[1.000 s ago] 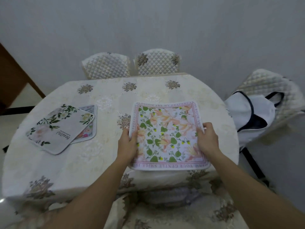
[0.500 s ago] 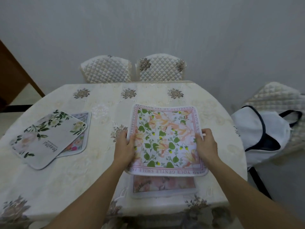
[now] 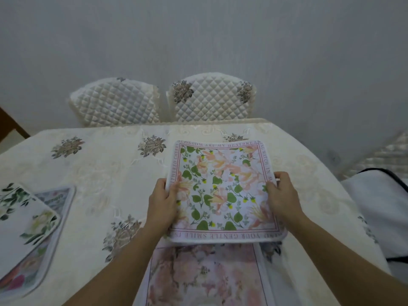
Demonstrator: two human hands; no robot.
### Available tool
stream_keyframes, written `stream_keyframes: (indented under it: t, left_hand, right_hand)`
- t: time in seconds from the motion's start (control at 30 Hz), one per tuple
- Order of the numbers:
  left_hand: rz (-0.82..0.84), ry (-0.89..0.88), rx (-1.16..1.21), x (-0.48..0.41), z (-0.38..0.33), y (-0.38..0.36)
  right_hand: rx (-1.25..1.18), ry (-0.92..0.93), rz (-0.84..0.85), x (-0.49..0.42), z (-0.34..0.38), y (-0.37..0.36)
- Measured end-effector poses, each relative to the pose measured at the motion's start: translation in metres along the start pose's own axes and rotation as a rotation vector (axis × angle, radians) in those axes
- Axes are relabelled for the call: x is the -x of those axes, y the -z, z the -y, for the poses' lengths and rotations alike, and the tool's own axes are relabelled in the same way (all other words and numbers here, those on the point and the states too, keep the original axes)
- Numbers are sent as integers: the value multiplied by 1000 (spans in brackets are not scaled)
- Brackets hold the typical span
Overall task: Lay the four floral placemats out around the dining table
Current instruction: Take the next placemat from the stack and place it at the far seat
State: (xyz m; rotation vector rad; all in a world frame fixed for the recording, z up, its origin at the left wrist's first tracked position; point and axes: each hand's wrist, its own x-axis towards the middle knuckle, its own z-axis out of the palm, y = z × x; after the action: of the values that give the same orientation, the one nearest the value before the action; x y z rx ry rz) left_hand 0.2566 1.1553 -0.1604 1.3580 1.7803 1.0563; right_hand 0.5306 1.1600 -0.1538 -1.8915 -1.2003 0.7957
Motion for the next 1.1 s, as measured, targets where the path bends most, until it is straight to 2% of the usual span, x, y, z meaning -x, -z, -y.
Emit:
stream_keyframes:
  t: [0.27,0.57,0.83,0.93,1.0,1.03,1.1]
  left_hand:
    - [-52,-55,-74,-102,14,-70]
    - [-204,-89,-250,-190,13,-115]
    - [-218,-115,-561,-216,51,-115]
    - [-222,-130,-670,-213,57,-116]
    - [-280,-131,-717,-210,57,-115]
    - [-313,-145,-724,-208,55,-115]
    - [-294,-275,-734,-202,44,-126]
  right_hand:
    - [50,16,-50,-111,-24,-33]
    - [306,126,-146,-211,-37,-67]
    - [507,249,-160,-234,-54,-83]
    - [587,289,-210,-228,-59,-83]
    - [543,302,-271,-220,-54,-83]
    - [517,342,-309,-216,-50,-84]
    - [622,580,-346,-209,-41,-94]
